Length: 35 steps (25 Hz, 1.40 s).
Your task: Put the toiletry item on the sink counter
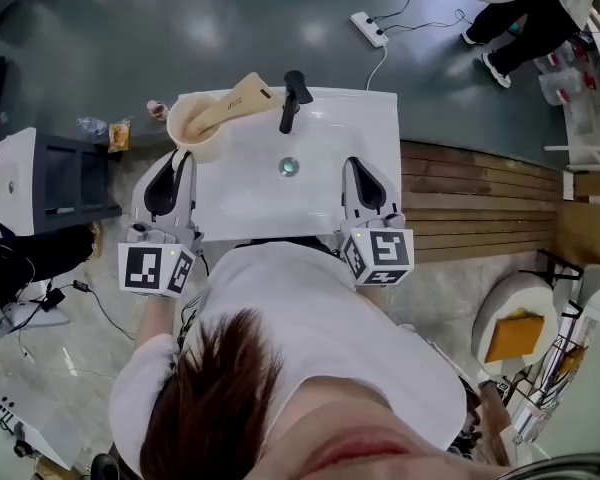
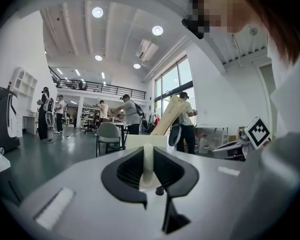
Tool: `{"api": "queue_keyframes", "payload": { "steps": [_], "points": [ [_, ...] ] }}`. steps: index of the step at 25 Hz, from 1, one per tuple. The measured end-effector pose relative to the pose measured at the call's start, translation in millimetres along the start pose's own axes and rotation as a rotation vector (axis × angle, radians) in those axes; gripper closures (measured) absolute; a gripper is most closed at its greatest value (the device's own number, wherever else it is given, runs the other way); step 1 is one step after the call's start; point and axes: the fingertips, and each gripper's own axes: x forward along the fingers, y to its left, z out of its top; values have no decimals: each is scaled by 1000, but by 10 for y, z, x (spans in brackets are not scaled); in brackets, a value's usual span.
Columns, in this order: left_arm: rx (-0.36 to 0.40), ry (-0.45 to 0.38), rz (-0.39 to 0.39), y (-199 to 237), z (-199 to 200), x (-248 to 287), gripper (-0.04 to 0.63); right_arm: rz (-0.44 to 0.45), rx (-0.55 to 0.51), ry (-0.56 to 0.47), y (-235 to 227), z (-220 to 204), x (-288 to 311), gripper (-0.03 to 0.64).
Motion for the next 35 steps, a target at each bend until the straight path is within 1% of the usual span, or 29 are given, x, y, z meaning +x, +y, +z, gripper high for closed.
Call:
{"api": "queue_keyframes", "payload": {
  "steps": [4,14,25,32,35],
  "points": [
    [-4,-8,26,-80,31,21,543,24,-19,6,-113,32,9,606],
    [-9,-13,55,-167,43,21,543,30,-30,6,-271,46,3,606],
    [-5,-26,37,-369,126,171,543,16,-31,-5,-509,96,-71,606],
    [0,-49,25,-304,163,189,543,0,-34,-21,-459,124,-70,606],
    [2,-54,21,-369,217,279,543,-6,-33,-23,-565,155,-96,606]
  ]
}}
